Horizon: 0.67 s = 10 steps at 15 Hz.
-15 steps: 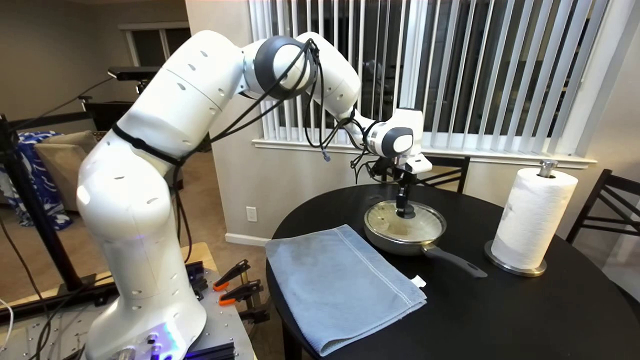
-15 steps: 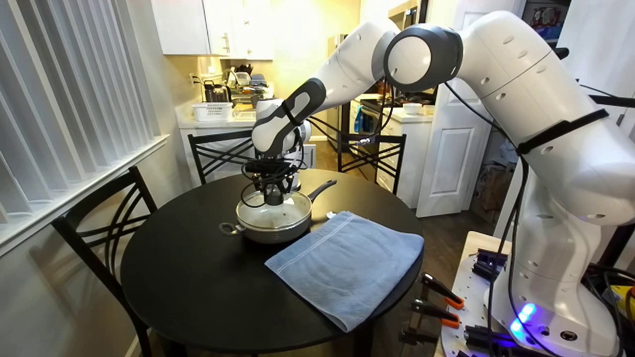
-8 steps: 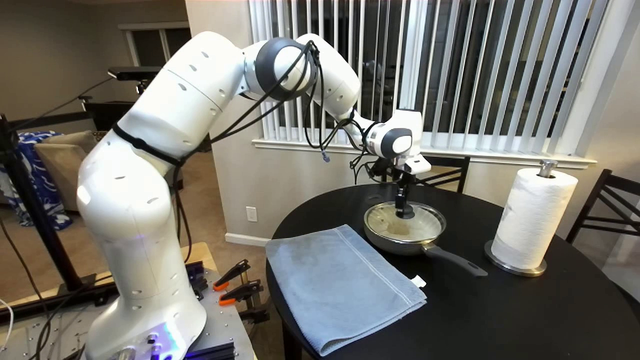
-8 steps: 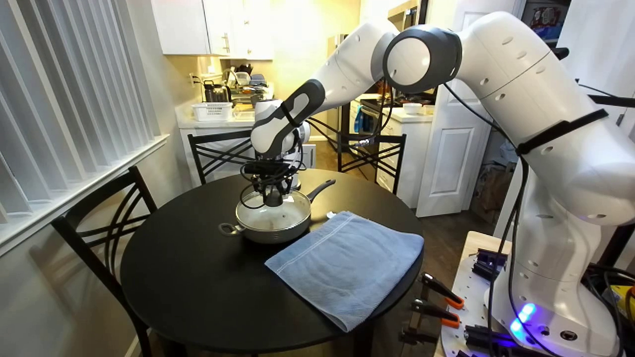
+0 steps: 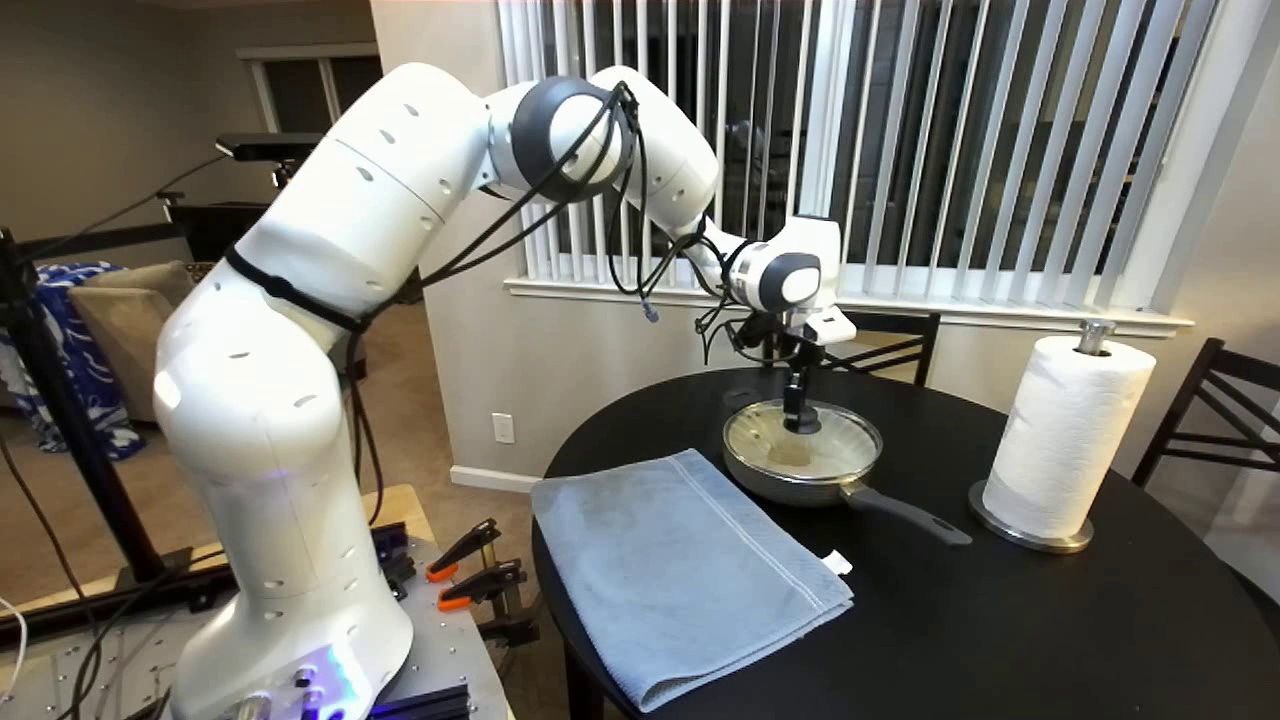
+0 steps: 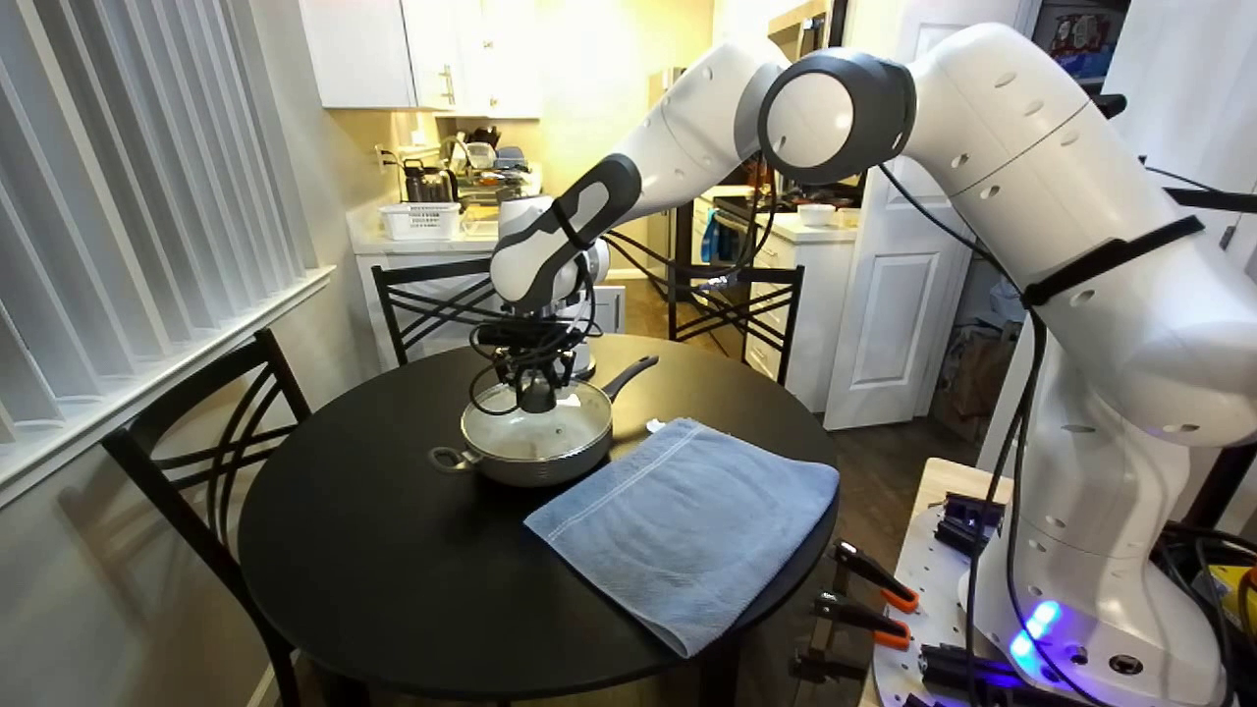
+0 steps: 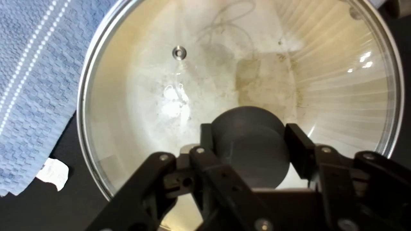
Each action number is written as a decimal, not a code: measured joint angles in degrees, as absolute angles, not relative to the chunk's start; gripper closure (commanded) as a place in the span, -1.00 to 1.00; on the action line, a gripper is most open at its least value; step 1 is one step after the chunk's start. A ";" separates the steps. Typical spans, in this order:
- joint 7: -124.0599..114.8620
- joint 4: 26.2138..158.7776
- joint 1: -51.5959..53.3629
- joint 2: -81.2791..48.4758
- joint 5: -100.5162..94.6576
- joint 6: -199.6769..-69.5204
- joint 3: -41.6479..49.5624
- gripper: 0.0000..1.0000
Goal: Put the lid on the pot
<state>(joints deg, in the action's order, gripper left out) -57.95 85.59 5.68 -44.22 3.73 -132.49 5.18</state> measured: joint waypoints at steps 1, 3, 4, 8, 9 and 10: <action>-57.95 85.51 5.69 -44.22 3.73 -132.20 5.09 0.34; -57.95 85.46 5.73 -44.22 3.73 -131.89 5.03 0.34; -57.95 85.45 5.75 -44.22 3.73 -131.83 5.03 -0.66; -57.95 85.34 5.85 -44.21 3.73 -130.69 4.98 -0.97; -57.95 85.30 5.93 -44.21 3.73 -130.37 4.97 -1.00; -57.95 85.26 6.03 -44.21 3.73 -130.21 4.97 -1.00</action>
